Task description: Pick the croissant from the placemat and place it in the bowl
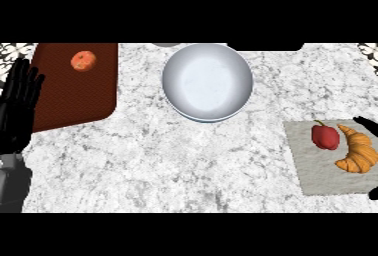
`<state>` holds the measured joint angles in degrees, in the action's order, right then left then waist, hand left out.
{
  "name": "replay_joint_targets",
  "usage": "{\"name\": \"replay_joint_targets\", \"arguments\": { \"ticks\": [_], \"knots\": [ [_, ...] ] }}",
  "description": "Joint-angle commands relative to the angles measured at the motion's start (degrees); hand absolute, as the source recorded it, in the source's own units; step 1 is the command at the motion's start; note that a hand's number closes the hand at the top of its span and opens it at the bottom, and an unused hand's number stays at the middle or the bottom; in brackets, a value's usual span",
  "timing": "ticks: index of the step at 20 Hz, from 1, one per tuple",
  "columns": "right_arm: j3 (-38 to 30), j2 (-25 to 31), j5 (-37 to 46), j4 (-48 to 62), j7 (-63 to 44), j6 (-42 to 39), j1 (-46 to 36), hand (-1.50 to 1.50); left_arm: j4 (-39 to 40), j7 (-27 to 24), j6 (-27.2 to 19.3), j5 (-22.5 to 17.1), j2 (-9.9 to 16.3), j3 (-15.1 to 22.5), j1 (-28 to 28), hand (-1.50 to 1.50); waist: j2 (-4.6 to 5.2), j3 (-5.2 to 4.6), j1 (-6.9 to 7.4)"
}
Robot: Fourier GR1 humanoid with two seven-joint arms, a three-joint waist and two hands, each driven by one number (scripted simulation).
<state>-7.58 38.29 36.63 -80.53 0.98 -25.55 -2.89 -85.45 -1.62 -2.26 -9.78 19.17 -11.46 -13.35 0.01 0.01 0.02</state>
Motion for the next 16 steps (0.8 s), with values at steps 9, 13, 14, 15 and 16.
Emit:
{"name": "replay_joint_targets", "arguments": {
  "ticks": [9,13,14,15,16],
  "knots": [
    [-1.5,-2.4,6.4,8.3,3.1,-0.2,-2.8,-1.50,0.1,1.7,0.6,1.2,-0.6,-1.8,-1.4,0.00,-0.01,-0.01,-0.09],
    [-1.9,-4.7,7.8,11.1,2.2,2.2,-3.5,-1.50,1.8,-2.3,3.6,1.0,0.5,-3.5,0.7,0.00,0.00,-0.02,-0.09],
    [-2.3,-3.1,9.3,14.9,4.3,3.2,-4.4,-1.50,-2.1,0.9,1.0,2.1,-2.4,-0.4,0.7,0.00,0.00,0.00,0.01],
    [-0.7,-5.7,9.7,9.0,0.2,1.5,-2.9,-1.50,-2.3,3.8,2.2,0.1,0.3,-3.3,-0.9,0.00,-0.04,-0.02,-0.08],
    [-0.1,-5.6,12.2,20.2,6.4,8.1,-7.0,-1.50,2.0,-0.9,0.9,2.6,-3.2,-0.3,-1.1,0.00,0.10,0.01,0.13]
  ]
}}
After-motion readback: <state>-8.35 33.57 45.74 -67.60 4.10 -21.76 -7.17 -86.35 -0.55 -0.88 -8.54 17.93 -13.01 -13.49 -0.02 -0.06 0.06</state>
